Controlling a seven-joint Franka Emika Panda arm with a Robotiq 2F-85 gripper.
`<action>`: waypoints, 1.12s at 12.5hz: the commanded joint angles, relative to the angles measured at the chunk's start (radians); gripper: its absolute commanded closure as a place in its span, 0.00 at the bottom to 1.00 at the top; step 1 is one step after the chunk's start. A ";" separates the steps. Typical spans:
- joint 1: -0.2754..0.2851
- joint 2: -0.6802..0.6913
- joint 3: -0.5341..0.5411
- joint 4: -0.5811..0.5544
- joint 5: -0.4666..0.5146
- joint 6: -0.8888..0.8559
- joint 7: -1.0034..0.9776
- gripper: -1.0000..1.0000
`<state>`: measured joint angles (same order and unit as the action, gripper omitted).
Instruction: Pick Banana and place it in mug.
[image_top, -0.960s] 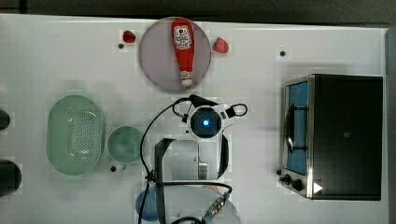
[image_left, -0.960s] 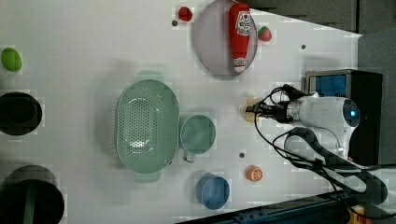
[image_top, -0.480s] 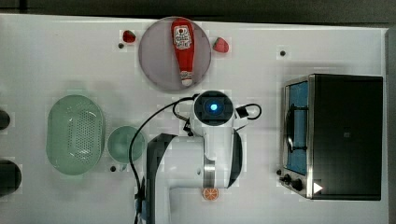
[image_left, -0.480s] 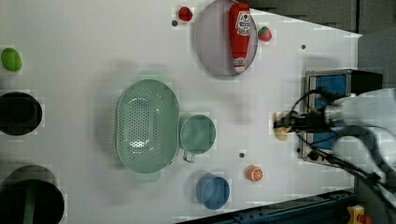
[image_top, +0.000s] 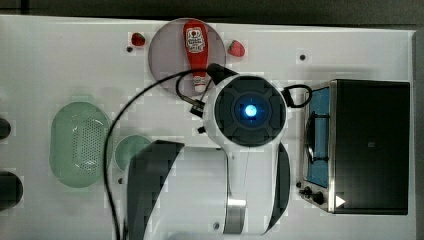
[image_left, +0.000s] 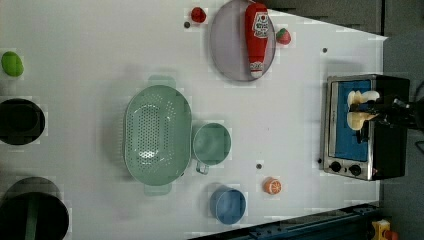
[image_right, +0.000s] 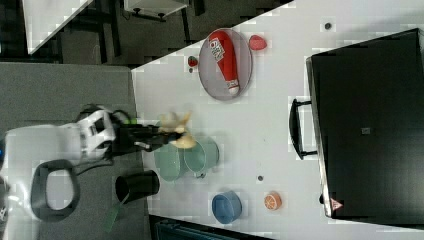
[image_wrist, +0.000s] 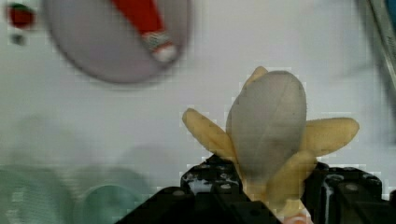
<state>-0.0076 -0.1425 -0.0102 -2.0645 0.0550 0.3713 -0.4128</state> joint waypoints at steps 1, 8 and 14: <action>0.041 0.044 0.117 -0.035 0.058 -0.057 0.177 0.64; 0.065 0.114 0.352 -0.118 0.059 0.134 0.627 0.64; 0.066 0.258 0.410 -0.273 0.056 0.490 0.730 0.64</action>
<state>0.0917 0.1262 0.4324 -2.3359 0.1074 0.8643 0.2239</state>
